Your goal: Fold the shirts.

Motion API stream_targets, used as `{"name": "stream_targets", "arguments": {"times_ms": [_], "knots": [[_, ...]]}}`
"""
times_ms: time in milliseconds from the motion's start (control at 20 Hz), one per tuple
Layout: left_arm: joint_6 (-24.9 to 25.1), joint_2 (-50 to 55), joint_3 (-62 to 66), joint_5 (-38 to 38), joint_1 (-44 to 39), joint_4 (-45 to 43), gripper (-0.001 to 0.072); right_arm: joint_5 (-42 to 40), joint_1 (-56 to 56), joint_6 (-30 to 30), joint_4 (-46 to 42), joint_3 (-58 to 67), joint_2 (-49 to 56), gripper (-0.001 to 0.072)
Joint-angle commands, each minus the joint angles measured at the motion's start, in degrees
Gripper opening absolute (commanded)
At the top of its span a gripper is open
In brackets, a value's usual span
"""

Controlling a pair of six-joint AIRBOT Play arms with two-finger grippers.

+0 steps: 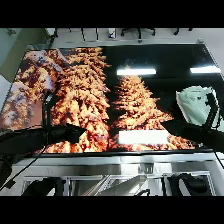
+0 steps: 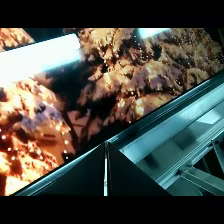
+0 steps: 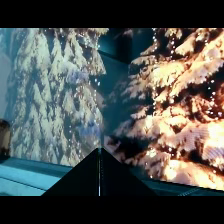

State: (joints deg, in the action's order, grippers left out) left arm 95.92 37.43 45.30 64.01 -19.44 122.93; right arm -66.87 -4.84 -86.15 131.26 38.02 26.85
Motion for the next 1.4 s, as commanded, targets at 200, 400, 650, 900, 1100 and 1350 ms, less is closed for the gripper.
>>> {"name": "stream_targets", "arguments": {"times_ms": [200,400,650,900,1100,1350], "knots": [[-12.85,-0.04,5.25,15.41,4.11,-36.59,0.0014,0.02,0.04,0.02,0.15,-0.02,-0.04,0.0021],[-18.99,0.02,2.08,17.81,14.34,-61.94,0.0686,0.02,0.04,0.02,0.15,-0.02,-0.04,0.0021],[-18.95,8.02,-7.28,7.65,33.81,-57.24,0.07,0.02,0.04,0.02,0.17,-0.02,-0.07,0.0021],[-18.71,22.14,-9.9,-5.18,48.76,-57.37,0.07,0.02,0.04,0.02,0.15,-0.02,-0.04,0.0021],[-17.97,31.54,-9.9,-11.28,54.69,-57.24,0.0699,0.02,0.04,0.02,0.15,-0.02,-0.07,0.0021],[-16.63,37.16,-0.92,-3.54,52.0,-56.92,0.0015,0.02,0.04,0.02,0.15,-0.02,-0.04,0.0021]]}}
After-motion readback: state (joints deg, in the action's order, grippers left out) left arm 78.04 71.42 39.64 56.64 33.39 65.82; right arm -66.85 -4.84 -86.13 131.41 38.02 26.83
